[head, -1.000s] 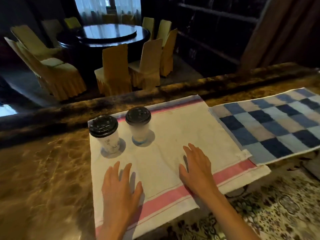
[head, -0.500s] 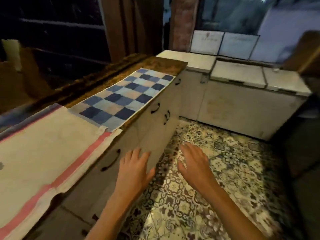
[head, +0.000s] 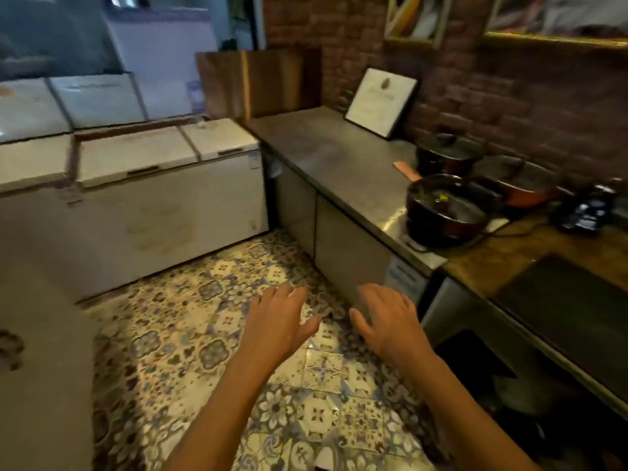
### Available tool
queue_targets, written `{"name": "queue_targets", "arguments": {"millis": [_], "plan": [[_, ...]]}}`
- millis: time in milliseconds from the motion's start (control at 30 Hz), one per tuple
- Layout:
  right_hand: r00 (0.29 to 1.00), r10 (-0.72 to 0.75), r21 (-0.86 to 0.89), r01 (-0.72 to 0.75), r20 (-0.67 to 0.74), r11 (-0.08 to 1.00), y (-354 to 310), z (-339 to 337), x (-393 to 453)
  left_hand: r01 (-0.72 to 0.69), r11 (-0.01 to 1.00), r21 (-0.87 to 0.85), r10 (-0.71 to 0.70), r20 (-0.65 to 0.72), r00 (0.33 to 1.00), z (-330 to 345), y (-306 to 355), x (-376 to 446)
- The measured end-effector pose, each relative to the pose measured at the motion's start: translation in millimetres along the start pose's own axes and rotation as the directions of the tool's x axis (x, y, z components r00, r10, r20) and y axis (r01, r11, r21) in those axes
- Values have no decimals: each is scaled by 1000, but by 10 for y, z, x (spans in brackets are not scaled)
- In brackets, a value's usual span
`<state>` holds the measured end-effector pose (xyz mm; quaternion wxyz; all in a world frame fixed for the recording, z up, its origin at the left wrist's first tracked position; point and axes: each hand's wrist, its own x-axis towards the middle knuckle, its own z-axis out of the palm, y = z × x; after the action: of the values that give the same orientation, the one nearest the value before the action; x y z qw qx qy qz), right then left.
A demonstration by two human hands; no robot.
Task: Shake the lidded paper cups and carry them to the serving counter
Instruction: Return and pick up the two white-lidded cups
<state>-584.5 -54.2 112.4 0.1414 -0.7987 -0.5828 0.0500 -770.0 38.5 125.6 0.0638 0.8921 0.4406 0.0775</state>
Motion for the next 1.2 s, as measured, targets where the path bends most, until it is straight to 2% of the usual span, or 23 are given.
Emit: {"name": "queue_targets", "arguments": {"millis": [100, 233, 500, 667, 833, 967, 1067, 1200], "plan": [[987, 160, -31, -161, -31, 986, 610, -212, -66, -172, 985, -19, 172, 41, 984, 174, 574, 509], [942, 329, -50, -332, -65, 942, 1298, -454, -179, -367, 929, -50, 370, 104, 923, 419, 1274, 1072], [776, 619, -44, -627, -118, 778, 2297, -841, -377, -600, 780, -179, 626, 179, 759, 816, 2564, 1804], [665, 735, -25, -744, -132, 668, 2800, -950, -650, -658, 697, -284, 714, 192, 673, 990, 3306, 1916], [526, 840, 10, -847, -134, 532, 3295, -999, -1088, -766, 579, -278, 815, 184, 549, 1228, 4010, 1903], [445, 885, 65, -887, -135, 457, 3747, -1022, -1495, -798, 534, -280, 844, 219, 489, 1399, 4624, 1802], [409, 903, 85, -903, -133, 422, 4182, -1057, -1763, -806, 526, -273, 848, 235, 474, 1553, 5159, 1733], [396, 911, 112, -906, -117, 409, 4880, -1092, -2104, -815, 543, -202, 830, 277, 484, 1828, 5892, 1608]]}}
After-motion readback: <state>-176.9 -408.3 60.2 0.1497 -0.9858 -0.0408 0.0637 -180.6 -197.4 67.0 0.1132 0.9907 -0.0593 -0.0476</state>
